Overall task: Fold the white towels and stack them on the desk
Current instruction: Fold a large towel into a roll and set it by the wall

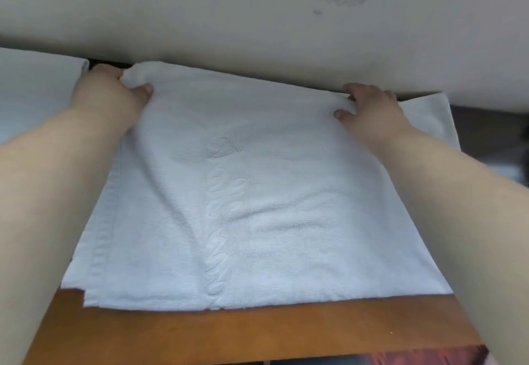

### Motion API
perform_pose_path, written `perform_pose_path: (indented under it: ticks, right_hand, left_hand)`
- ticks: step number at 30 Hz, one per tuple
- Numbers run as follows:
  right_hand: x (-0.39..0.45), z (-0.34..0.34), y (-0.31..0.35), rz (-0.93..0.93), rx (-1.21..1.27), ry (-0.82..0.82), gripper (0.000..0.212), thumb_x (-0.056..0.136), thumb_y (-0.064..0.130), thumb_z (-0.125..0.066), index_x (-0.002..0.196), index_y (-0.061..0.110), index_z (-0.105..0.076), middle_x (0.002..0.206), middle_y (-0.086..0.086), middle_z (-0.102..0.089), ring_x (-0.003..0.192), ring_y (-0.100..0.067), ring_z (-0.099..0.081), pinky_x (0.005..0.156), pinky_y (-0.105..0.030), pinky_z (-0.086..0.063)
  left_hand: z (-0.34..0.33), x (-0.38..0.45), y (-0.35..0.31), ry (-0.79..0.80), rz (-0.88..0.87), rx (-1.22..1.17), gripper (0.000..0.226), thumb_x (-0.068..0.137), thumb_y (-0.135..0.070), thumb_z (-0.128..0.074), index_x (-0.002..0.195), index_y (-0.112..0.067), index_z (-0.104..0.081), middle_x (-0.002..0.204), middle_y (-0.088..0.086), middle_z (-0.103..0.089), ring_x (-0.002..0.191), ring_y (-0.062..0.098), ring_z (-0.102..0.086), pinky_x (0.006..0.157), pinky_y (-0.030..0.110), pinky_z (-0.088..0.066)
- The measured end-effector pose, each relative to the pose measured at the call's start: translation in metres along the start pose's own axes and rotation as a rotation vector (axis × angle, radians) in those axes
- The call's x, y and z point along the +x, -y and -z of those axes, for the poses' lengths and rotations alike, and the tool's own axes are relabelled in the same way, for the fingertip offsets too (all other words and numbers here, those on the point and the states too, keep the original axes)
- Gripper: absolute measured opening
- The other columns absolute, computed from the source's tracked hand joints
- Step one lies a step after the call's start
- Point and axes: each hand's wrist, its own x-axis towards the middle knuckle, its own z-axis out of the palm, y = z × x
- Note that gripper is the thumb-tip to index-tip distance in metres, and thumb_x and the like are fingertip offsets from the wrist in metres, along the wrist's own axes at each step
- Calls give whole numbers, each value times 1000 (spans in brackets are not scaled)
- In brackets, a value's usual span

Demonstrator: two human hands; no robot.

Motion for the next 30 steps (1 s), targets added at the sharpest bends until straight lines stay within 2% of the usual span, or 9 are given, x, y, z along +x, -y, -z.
perform_pose_path:
  ticks: [6, 8, 11, 15, 18, 20, 25, 28, 30]
  right_hand:
    - [23, 9, 5, -12, -124, 68, 55, 79, 46, -68, 129, 26, -59, 129, -11, -51, 123, -37, -43, 101, -36, -37]
    - [22, 14, 2, -9, -56, 89, 50, 75, 44, -72, 120, 26, -59, 120, -6, -54, 117, -32, -45, 86, -33, -43]
    - [18, 27, -10, -21, 137, 130, 33, 74, 45, -72, 100, 30, -58, 93, 9, -61, 85, -15, -58, 60, -24, -40]
    - [15, 39, -18, 26, 176, 102, 21, 77, 31, -65, 98, 33, -62, 86, 15, -60, 74, -8, -57, 58, -23, -37]
    - [16, 30, -15, 43, 231, -188, 19, 85, 24, -67, 102, 18, -64, 90, -3, -58, 82, -24, -54, 65, -28, -37]
    - [12, 16, -12, 3, 254, -340, 18, 85, 18, -65, 100, 10, -59, 102, -15, -58, 96, -31, -53, 78, -33, -40]
    - [-22, -24, -7, 9, 301, -466, 17, 86, 14, -62, 103, 10, -64, 122, -14, -54, 117, -33, -46, 98, -26, -29]
    - [-40, -47, -13, 49, 173, -406, 32, 93, 26, -55, 123, 19, -63, 132, -9, -52, 127, -32, -40, 109, -35, -27]
    - [-39, -52, -21, 4, 115, -270, 50, 96, 41, -48, 143, 25, -47, 151, -6, -40, 142, -27, -27, 119, -42, -17]
  left_hand:
    - [-4, -8, 6, -193, -173, -131, 26, 84, -40, -63, 96, -16, -61, 92, 8, -65, 81, 30, -57, 70, 29, -39]
    - [-6, -13, 7, -248, -199, -164, 26, 83, -42, -61, 87, -16, -56, 82, 3, -61, 71, 25, -52, 63, 27, -35]
    - [-9, -17, 10, -257, -171, -224, 26, 83, -45, -59, 93, -22, -56, 91, 2, -61, 80, 23, -54, 67, 29, -38]
    - [-9, -21, 14, -248, -156, -260, 20, 85, -51, -53, 95, -34, -51, 95, -2, -63, 84, 22, -57, 74, 33, -46]
    - [-7, -23, 13, -306, -176, -221, 15, 86, -52, -50, 88, -36, -50, 101, 4, -64, 86, 25, -59, 77, 37, -50]
    - [-9, -23, 13, -331, -188, -166, 18, 88, -42, -50, 99, -29, -56, 111, 10, -62, 96, 31, -59, 85, 40, -50]
    - [-21, -41, -7, -331, -82, -17, 44, 85, -34, -39, 128, -23, -43, 128, 18, -53, 113, 40, -52, 98, 49, -43]
    - [-43, -78, -39, -195, -534, 71, 36, 89, -22, -50, 125, -16, -55, 120, 18, -59, 111, 41, -52, 97, 42, -38]
    - [-60, -100, -45, -50, -673, 135, 39, 91, -20, -55, 130, -19, -56, 128, 12, -59, 120, 36, -50, 103, 44, -34]
